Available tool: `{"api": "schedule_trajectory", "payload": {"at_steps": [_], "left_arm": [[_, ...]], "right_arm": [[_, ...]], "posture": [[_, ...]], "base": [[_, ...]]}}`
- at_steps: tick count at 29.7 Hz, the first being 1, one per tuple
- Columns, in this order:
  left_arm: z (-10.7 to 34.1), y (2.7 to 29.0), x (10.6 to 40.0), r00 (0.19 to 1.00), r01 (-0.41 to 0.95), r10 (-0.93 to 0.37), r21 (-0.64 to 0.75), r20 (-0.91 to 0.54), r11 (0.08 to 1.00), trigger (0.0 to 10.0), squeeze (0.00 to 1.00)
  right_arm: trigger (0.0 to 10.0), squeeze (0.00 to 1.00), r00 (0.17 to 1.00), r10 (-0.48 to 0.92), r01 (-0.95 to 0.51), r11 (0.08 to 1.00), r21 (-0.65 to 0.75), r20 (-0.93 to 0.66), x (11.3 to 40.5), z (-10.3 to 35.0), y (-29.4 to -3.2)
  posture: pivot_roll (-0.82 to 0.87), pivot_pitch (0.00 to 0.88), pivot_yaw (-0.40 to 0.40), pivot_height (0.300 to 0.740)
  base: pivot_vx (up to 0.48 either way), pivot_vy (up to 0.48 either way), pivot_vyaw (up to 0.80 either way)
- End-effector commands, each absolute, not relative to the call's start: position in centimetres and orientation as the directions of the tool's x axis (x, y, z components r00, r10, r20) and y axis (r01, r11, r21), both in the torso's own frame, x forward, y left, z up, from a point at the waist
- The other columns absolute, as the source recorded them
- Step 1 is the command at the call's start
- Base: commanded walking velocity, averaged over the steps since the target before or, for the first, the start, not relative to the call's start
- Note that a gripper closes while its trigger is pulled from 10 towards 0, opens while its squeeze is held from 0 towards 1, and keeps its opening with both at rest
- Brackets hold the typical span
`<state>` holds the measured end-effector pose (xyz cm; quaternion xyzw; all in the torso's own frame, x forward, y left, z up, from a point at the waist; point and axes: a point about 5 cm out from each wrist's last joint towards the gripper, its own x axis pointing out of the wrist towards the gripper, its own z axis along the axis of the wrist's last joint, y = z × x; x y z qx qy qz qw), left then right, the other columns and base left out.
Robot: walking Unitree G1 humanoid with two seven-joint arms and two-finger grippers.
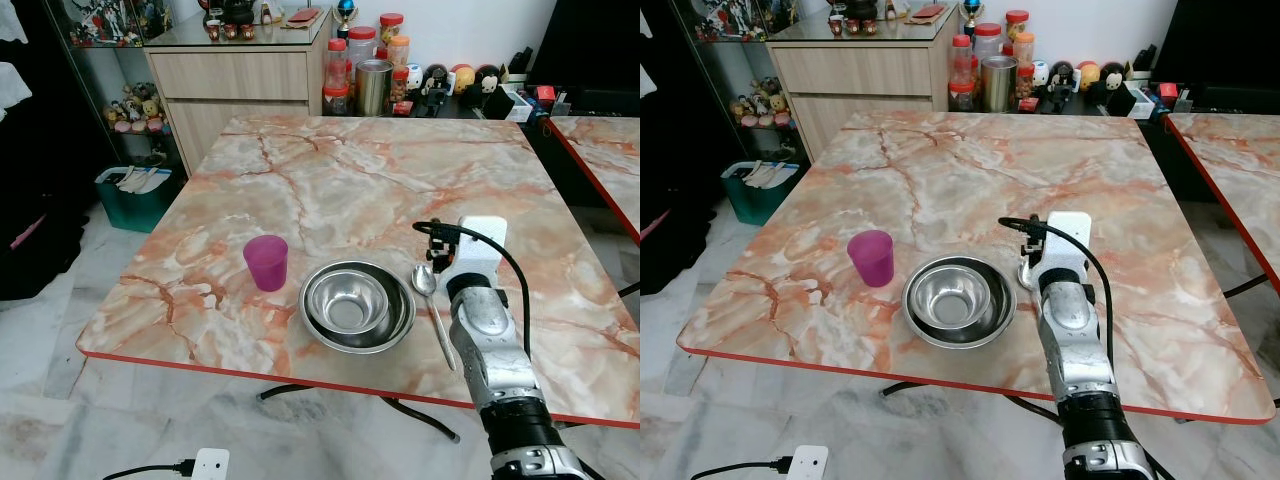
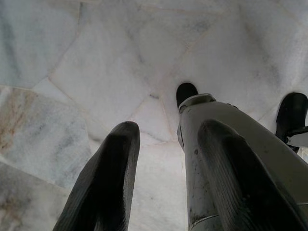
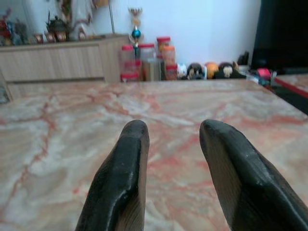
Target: Setting the table
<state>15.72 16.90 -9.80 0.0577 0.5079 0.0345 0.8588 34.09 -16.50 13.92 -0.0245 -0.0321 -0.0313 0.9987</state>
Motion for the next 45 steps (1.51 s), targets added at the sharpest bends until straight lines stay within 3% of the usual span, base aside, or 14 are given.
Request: {"api": "schedule_trajectory", "payload": {"at_steps": [1, 33, 45], "left_arm": [[-10.0, 17.0, 15.2, 0.469, 0.007, 0.126, 0.146, -0.874, 0.989, 10.0, 0.00], [-10.3, 16.9, 14.5, 0.446, 0.038, 0.126, 0.159, -0.886, 0.987, 10.0, 0.00], [-10.3, 17.0, 14.3, 0.444, 0.048, 0.124, 0.161, -0.887, 0.986, 10.0, 0.00]], "right_arm": [[10.0, 0.00, 0.991, -0.039, 0.049, 0.996, -0.073, 0.126, 34.3, 15.0, -16.0], [10.0, 0.00, 0.989, -0.010, 0.023, 0.996, -0.091, 0.146, 34.2, 14.1, -15.6], [10.0, 0.00, 0.990, -0.006, 0.019, 0.996, -0.090, 0.143, 34.1, 14.0, -15.4]], "posture": [[0.02, 0.000, 0.028, 0.740], [-0.01, 0.000, 0.029, 0.740], [-0.03, 0.000, 0.034, 0.740]], "base": [[0.000, -0.334, 0.00], [0.000, -0.441, 0.00], [0.000, -0.120, 0.00]]}}
